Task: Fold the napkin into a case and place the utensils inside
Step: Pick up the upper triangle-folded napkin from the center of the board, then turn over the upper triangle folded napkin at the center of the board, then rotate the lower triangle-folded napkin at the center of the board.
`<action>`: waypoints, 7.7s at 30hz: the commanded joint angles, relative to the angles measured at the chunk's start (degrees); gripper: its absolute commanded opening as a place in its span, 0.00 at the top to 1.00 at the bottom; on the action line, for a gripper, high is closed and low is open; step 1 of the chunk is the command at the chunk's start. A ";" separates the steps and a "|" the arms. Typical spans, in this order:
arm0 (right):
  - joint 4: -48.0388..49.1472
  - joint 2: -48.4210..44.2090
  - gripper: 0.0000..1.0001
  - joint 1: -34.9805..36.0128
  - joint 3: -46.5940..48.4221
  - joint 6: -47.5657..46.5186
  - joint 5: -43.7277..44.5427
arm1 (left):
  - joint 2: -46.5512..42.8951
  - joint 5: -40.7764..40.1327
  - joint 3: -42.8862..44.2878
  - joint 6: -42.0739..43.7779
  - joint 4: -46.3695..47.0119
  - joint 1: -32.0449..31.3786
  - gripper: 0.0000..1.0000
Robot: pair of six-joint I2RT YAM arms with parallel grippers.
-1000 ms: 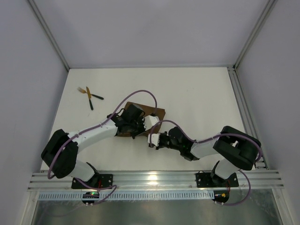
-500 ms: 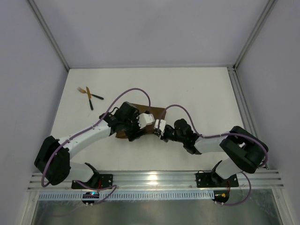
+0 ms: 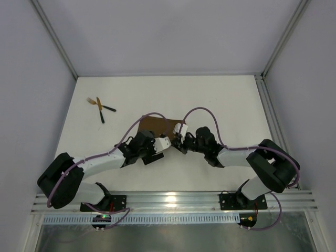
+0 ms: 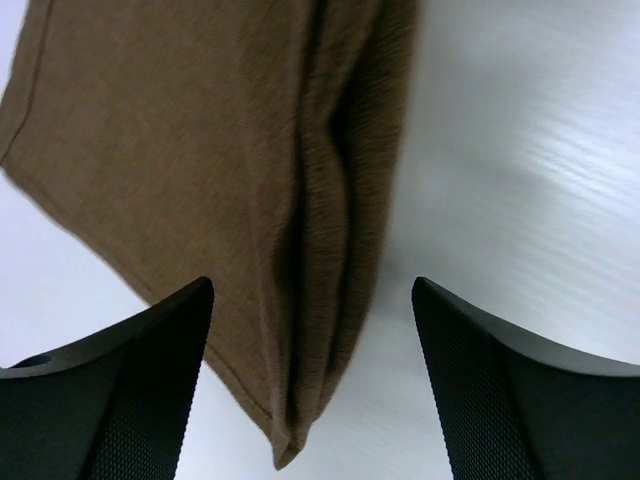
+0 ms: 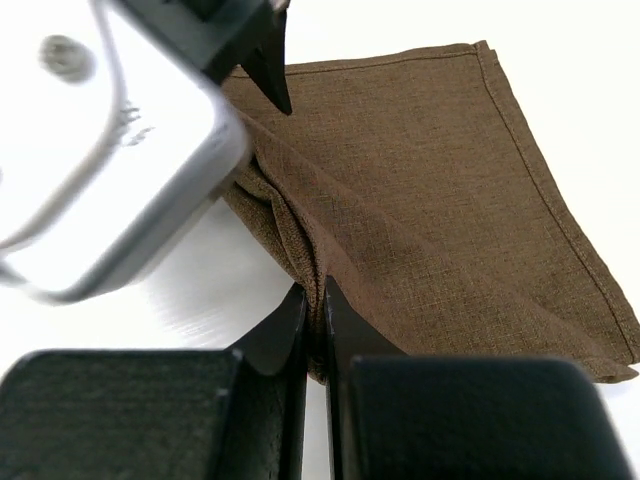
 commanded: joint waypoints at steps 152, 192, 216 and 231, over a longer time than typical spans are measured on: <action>-9.51 -11.45 0.86 11.09 -16.32 67.99 36.56 | -9.16 -3.45 -4.57 6.76 -26.73 -17.65 0.49; -55.31 28.97 0.46 -15.63 51.44 17.19 -1.06 | -5.12 -3.73 2.64 -2.91 -19.61 -13.08 0.39; -49.95 8.24 0.93 -16.25 28.69 20.44 3.07 | -5.74 -1.25 -2.37 6.50 -23.66 -13.96 0.67; -48.37 0.76 0.93 -16.16 14.80 24.48 4.57 | -6.61 -3.36 -7.11 10.71 -21.46 -13.96 0.89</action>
